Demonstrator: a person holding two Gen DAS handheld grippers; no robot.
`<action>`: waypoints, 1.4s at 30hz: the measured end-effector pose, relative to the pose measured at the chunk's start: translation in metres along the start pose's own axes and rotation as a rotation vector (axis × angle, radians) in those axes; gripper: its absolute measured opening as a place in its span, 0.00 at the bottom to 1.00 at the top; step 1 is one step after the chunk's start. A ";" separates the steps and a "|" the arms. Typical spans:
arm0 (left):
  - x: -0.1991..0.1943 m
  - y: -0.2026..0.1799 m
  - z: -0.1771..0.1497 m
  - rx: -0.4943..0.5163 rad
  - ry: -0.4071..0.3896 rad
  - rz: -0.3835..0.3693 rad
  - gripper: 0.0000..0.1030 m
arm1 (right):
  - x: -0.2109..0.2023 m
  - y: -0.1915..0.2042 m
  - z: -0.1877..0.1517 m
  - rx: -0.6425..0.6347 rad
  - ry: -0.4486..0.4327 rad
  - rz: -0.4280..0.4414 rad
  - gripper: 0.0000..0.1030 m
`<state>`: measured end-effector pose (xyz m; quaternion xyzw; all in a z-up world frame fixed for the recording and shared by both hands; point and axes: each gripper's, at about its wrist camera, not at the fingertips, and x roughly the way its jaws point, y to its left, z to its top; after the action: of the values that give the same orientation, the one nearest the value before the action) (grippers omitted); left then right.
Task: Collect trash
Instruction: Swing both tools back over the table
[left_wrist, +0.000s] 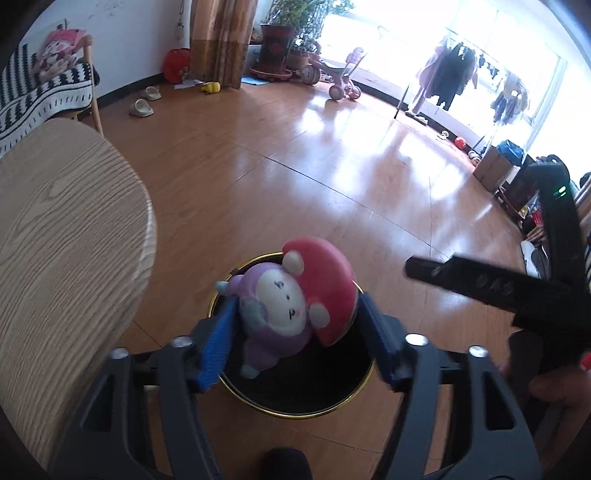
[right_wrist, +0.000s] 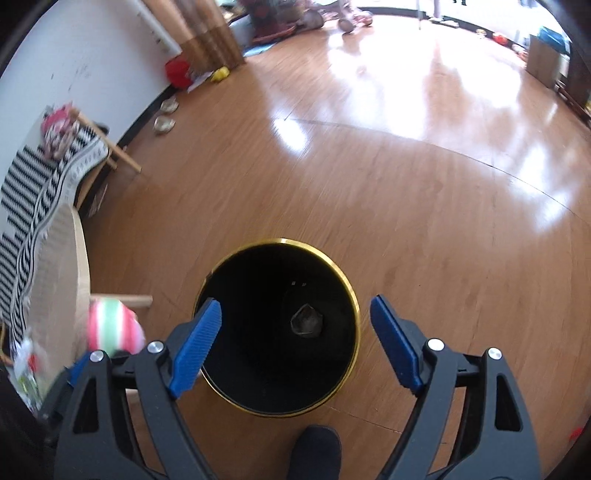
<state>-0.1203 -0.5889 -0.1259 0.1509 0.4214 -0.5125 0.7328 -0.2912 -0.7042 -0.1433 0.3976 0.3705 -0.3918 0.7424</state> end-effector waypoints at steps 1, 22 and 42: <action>-0.002 0.000 -0.001 0.002 -0.009 0.005 0.79 | -0.004 0.000 0.001 0.003 -0.012 0.003 0.81; -0.237 0.196 -0.054 -0.180 -0.169 0.341 0.93 | -0.077 0.297 -0.113 -0.518 -0.028 0.364 0.86; -0.480 0.456 -0.284 -0.701 -0.264 0.785 0.93 | -0.094 0.565 -0.400 -1.147 0.167 0.595 0.86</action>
<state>0.0918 0.0916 -0.0219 -0.0224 0.3833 -0.0433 0.9223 0.0691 -0.1118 -0.0562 0.0532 0.4514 0.1227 0.8822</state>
